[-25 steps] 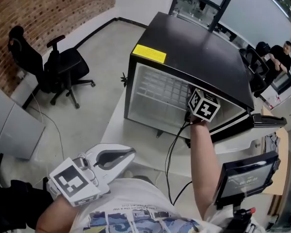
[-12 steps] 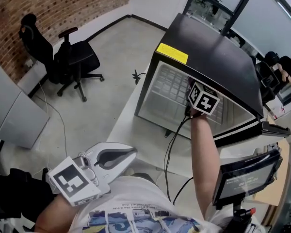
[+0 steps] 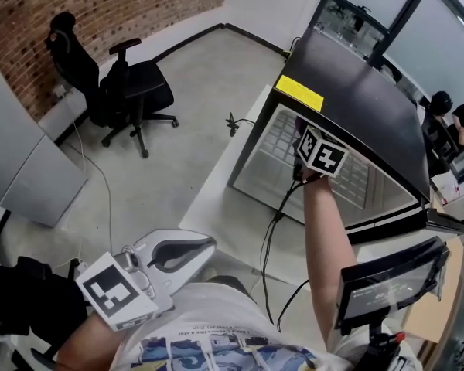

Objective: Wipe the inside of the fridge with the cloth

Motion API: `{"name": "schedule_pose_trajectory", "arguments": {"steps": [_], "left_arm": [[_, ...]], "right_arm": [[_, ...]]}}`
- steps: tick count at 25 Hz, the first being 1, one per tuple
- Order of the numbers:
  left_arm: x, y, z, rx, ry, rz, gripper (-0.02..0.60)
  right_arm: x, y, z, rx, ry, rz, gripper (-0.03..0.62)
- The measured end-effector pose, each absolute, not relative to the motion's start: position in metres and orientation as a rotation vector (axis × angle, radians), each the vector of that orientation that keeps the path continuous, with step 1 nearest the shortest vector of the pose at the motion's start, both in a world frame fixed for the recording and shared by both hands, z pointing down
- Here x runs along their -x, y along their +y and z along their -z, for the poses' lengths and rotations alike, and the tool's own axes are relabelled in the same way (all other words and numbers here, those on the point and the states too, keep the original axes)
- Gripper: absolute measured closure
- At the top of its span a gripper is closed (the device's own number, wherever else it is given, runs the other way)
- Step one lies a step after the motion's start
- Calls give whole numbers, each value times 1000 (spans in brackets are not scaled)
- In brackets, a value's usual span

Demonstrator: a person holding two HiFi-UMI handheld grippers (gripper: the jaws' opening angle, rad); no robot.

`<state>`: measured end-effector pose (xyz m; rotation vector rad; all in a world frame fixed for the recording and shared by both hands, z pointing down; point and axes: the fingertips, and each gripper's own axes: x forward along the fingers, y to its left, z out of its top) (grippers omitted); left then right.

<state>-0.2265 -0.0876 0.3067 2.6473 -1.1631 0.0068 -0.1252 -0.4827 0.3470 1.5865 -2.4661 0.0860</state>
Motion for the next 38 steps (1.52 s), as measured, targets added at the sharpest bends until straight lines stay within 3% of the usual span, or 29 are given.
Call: {"name": "schedule_pose_trajectory", "arguments": {"steps": [15,38], "left_arm": [[239,-76,-314,-2624,-1205,-34,575],[233,-8,-307,-2689,-1074,-40,575]], "right_arm": [[174,-467,-348,-1346,-2614,-85,516],[190,-339,-330,-1174,-2761,-86,516]]}}
